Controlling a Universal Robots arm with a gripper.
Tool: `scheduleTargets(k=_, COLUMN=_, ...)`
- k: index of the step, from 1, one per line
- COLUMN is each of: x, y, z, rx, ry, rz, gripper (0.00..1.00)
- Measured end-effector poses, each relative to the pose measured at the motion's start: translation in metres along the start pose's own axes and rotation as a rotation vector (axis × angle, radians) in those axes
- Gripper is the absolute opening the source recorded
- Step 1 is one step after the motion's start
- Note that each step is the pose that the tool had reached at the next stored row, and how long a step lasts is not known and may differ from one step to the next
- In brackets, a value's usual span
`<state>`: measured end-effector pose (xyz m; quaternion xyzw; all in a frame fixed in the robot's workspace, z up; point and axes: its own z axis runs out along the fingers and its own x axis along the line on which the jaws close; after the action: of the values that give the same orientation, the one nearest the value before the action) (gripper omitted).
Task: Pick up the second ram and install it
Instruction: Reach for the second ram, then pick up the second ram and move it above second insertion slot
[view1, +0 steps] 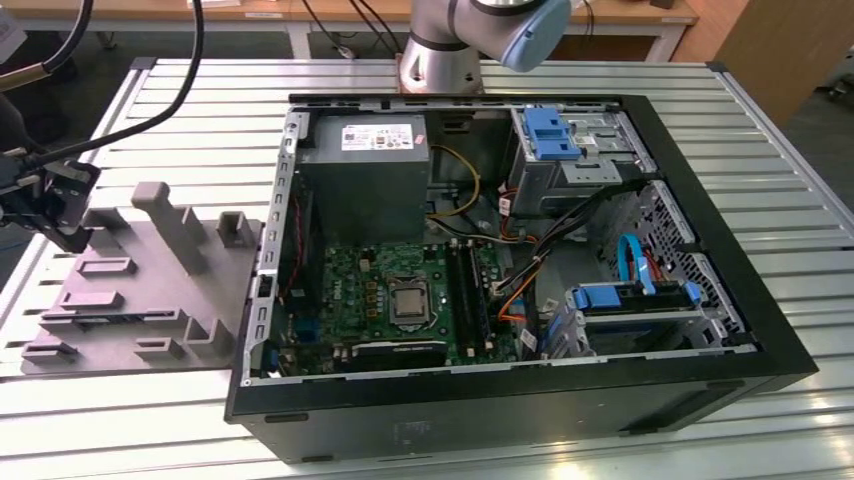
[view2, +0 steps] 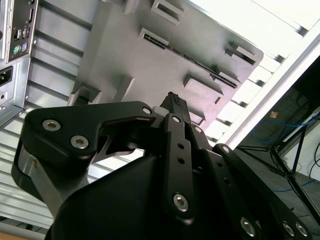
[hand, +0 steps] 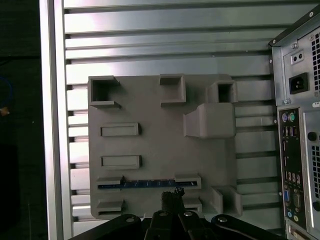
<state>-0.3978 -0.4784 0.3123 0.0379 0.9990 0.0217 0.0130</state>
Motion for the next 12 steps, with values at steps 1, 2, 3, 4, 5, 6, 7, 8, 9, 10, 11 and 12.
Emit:
scheduleTargets(k=1, x=0.0000, y=-0.0001, z=0.0002, rx=-0.0001, ry=0.0000, rz=0.000, gripper=0.11)
scheduleTargets(k=2, x=-0.0001, y=-0.0006, z=0.0007, rx=-0.0003, ry=-0.0003, rz=0.000, gripper=0.11)
scheduleTargets(k=3, x=-0.0001, y=-0.0011, z=0.0011, rx=-0.0001, ry=-0.0001, rz=0.000, gripper=0.11)
scheduleTargets(k=4, x=-0.0002, y=-0.0020, z=0.0016, rx=0.0000, ry=0.0001, rz=0.000, gripper=0.11)
scheduleTargets(k=5, x=-0.0002, y=-0.0030, z=0.0024, rx=-0.0001, ry=0.0000, rz=0.000, gripper=0.11)
scheduleTargets(k=6, x=-0.0002, y=-0.0039, z=0.0031, rx=-0.0001, ry=0.0000, rz=0.000, gripper=0.11)
scheduleTargets(k=7, x=-0.0002, y=-0.0042, z=0.0038, rx=-0.0002, ry=-0.0002, rz=0.000, gripper=0.11)
scheduleTargets(k=8, x=-0.0002, y=-0.0042, z=0.0040, rx=-0.0002, ry=-0.0001, rz=0.000, gripper=0.11)
scheduleTargets(k=9, x=-0.0002, y=-0.0044, z=0.0043, rx=0.0000, ry=0.0000, rz=0.000, gripper=0.11)
scheduleTargets(k=10, x=-0.0002, y=-0.0044, z=0.0046, rx=0.0000, ry=0.0000, rz=0.000, gripper=0.11)
scheduleTargets(k=11, x=-0.0002, y=-0.0044, z=0.0046, rx=0.0000, ry=0.0000, rz=0.000, gripper=0.11)
scheduleTargets(k=12, x=-0.0002, y=-0.0044, z=0.0047, rx=-0.0001, ry=0.0000, rz=0.000, gripper=0.11)
